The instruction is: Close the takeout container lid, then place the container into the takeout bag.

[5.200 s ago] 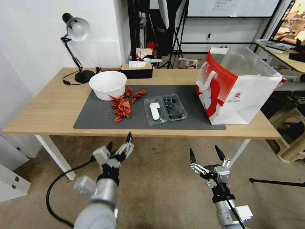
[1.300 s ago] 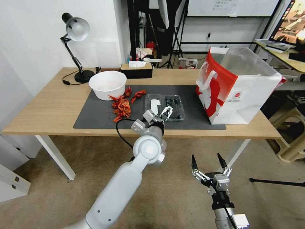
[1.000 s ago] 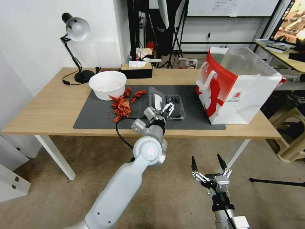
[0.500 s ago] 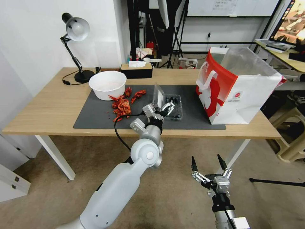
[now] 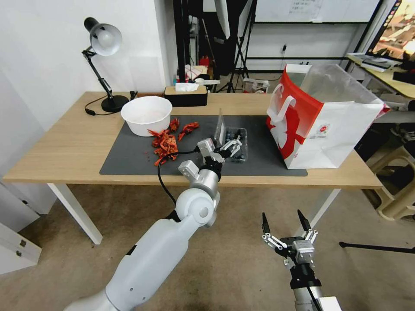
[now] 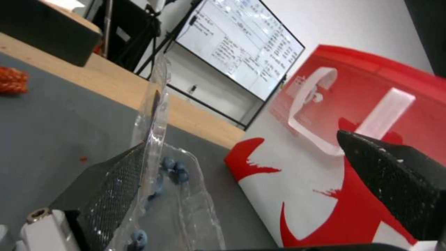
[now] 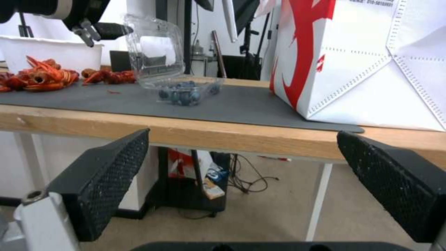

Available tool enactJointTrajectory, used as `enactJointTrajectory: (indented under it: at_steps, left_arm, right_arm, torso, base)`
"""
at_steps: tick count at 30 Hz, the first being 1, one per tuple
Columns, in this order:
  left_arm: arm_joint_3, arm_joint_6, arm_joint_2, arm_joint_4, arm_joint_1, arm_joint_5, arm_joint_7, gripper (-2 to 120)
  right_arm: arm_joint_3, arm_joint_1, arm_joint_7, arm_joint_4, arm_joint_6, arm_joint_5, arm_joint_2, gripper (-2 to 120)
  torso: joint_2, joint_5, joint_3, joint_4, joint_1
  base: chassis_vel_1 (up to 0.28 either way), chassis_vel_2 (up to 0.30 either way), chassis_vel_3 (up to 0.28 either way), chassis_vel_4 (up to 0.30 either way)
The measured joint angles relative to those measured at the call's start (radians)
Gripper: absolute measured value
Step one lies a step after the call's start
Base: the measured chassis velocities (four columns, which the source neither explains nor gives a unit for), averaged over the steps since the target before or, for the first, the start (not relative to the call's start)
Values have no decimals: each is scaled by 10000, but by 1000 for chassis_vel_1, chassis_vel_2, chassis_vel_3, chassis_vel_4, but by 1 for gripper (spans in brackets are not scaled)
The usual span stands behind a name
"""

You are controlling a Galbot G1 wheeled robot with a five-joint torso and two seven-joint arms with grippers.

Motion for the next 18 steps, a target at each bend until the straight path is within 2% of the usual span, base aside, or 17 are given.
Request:
enactJointTrajectory:
  at_steps: [14,17,18]
  left_arm:
    - [829,-63,354,528,-620,844,658,100]
    - [1275,-175,492,780,-845,1310,1185,100]
    - [1275,-175,492,780,-845,1310,1185,100]
  right_arm:
    - [70,32,64,-57,62,-20,44,100]
    - [83,45,93,-67,66,-23,46,100]
    - [83,45,93,-67,66,-23,46,100]
  torso:
    - [0,0,0,0,0]
    - [1,0,0,0,0]
    - [1,0,0,0,0]
  base:
    - [0,0,0,0]
    - [0,0,0,0]
    - [0,0,0,0]
